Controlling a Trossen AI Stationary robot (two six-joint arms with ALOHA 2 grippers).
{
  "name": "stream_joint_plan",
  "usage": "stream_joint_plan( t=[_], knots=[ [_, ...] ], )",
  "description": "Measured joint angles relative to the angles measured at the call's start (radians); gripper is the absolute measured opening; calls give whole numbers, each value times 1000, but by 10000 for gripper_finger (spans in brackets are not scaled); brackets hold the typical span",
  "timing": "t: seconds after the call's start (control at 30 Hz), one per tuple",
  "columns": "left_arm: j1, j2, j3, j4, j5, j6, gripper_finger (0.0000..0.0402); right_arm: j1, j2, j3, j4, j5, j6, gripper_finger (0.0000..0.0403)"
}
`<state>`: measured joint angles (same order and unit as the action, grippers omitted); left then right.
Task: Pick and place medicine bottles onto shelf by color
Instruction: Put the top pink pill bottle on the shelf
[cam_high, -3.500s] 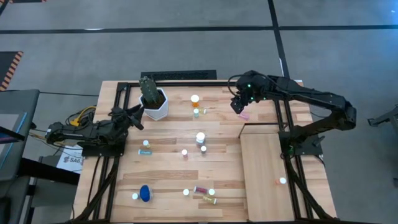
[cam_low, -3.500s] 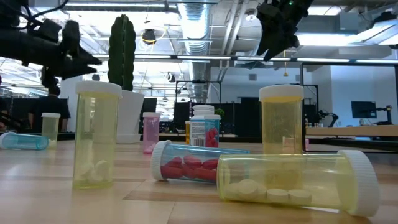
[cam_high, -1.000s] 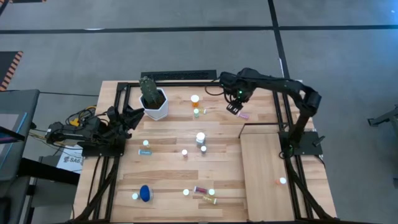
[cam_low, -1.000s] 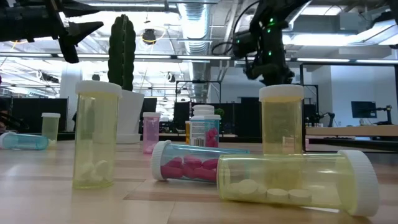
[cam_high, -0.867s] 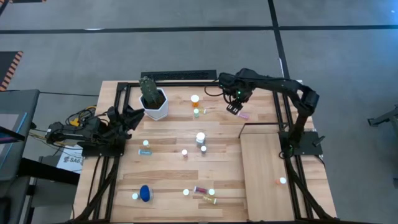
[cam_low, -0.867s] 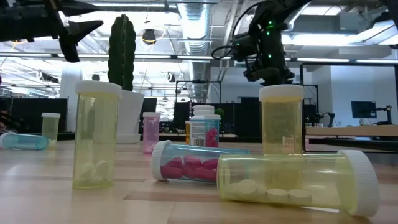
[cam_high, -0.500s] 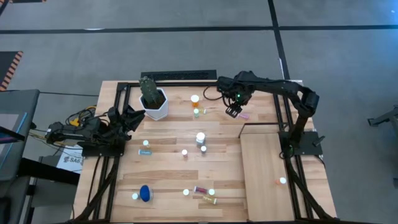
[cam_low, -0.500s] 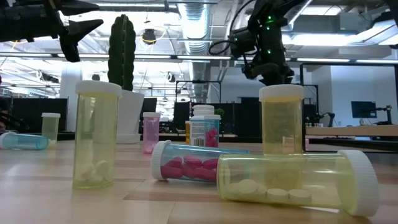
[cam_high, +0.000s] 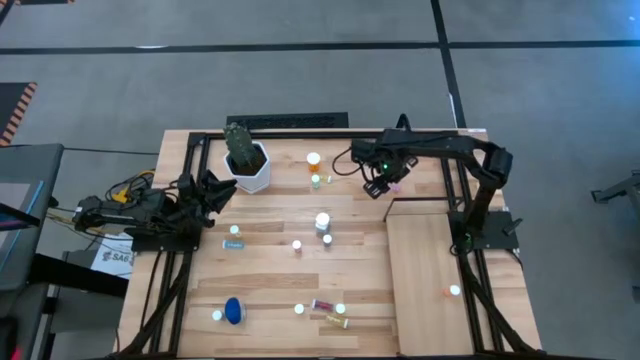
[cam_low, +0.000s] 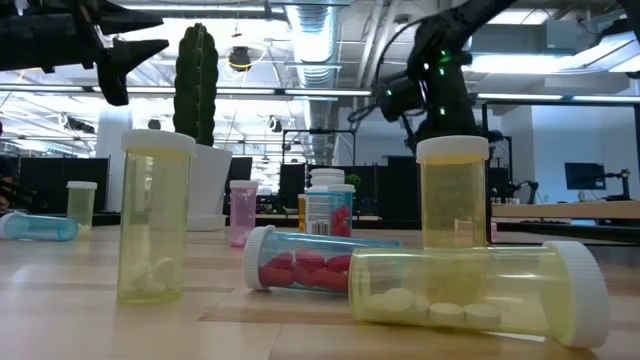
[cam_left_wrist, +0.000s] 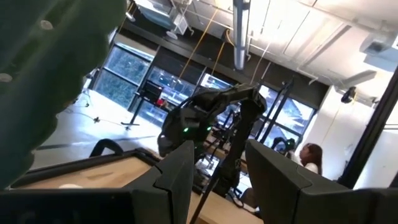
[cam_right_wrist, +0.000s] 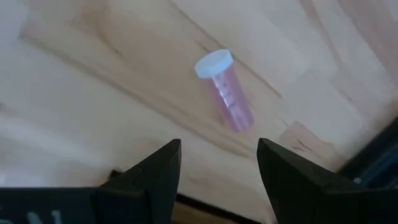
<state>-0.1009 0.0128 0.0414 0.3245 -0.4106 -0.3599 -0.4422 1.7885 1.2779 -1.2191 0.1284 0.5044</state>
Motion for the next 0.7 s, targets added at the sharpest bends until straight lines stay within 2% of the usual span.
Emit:
stream_joint_plan(
  t=[0.27, 0.7],
  knots=[
    [0, 0, 0, 0, 12, 0, 135, 1, 0, -88, 122, 93, 53, 234],
    [0, 0, 0, -4, 13, 1, 135, -28, 0, -198, 258, 106, 39, 234]
  ],
)
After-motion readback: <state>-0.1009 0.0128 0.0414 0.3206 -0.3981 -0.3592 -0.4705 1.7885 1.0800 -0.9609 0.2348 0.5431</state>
